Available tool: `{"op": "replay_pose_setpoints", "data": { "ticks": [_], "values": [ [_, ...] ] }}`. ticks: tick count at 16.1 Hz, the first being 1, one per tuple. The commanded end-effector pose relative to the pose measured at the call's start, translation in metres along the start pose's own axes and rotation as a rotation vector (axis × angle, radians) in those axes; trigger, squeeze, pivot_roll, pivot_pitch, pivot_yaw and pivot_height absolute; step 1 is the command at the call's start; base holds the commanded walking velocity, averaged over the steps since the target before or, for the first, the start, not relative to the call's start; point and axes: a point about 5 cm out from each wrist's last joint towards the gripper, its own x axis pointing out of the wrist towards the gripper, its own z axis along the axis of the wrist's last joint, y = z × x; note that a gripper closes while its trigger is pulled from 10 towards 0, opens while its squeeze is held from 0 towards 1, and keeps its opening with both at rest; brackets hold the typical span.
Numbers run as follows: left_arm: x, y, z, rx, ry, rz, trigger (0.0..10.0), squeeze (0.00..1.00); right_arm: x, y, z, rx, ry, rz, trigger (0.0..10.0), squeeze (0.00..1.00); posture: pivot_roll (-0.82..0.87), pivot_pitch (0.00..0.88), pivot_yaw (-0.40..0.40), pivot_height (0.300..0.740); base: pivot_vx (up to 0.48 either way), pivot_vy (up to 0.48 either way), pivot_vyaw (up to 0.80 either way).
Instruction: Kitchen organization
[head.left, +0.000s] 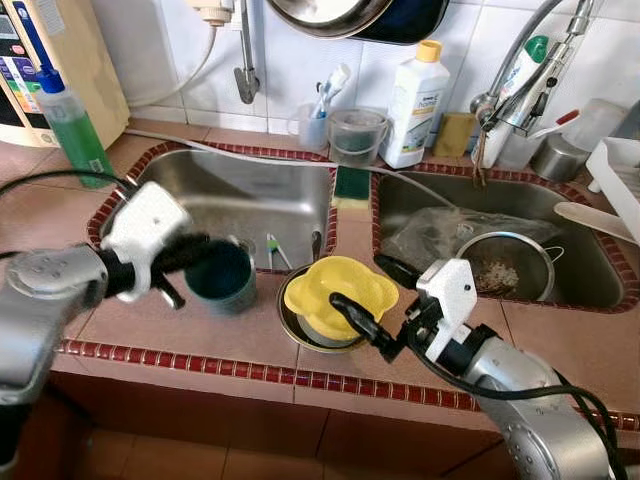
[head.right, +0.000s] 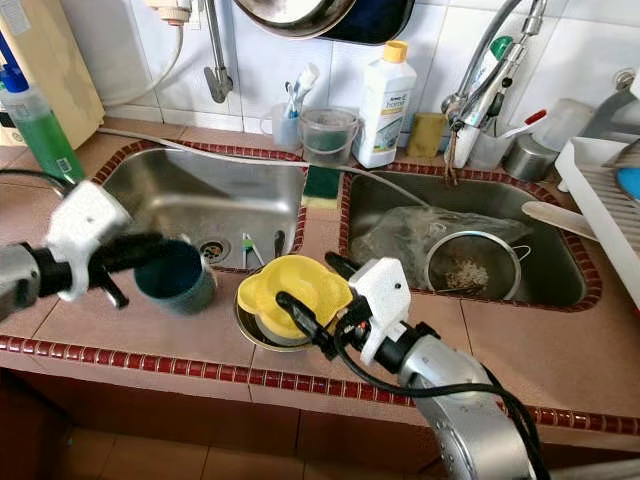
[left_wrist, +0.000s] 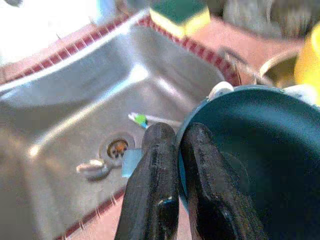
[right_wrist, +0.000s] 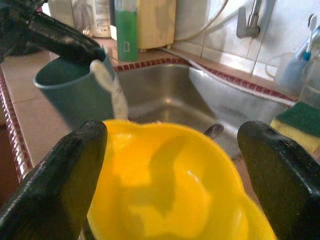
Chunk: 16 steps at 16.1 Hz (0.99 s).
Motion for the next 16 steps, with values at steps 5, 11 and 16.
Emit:
{"op": "replay_pose_setpoints", "data": {
  "ticks": [5,11,16],
  "values": [
    [-0.005,0.010,0.010,-0.143,-0.124,0.061,0.0,0.00,0.002,-0.014,0.011,0.017,-0.053,-0.057,10.0,0.00,0.02,0.034,-0.047,0.740,0.000,0.000,0.00],
    [0.023,0.002,0.009,-0.276,-0.293,0.240,10.0,0.00,0.008,-0.028,0.025,0.041,-0.139,-0.157,10.0,0.00,0.02,0.024,-0.065,0.740,0.000,0.000,0.00],
    [0.073,-0.006,0.014,-0.238,-0.342,0.364,10.0,0.00,0.016,-0.045,0.039,0.056,-0.197,-0.257,10.0,0.00,0.02,0.060,-0.080,0.740,0.000,0.000,0.00]
  ]
}}
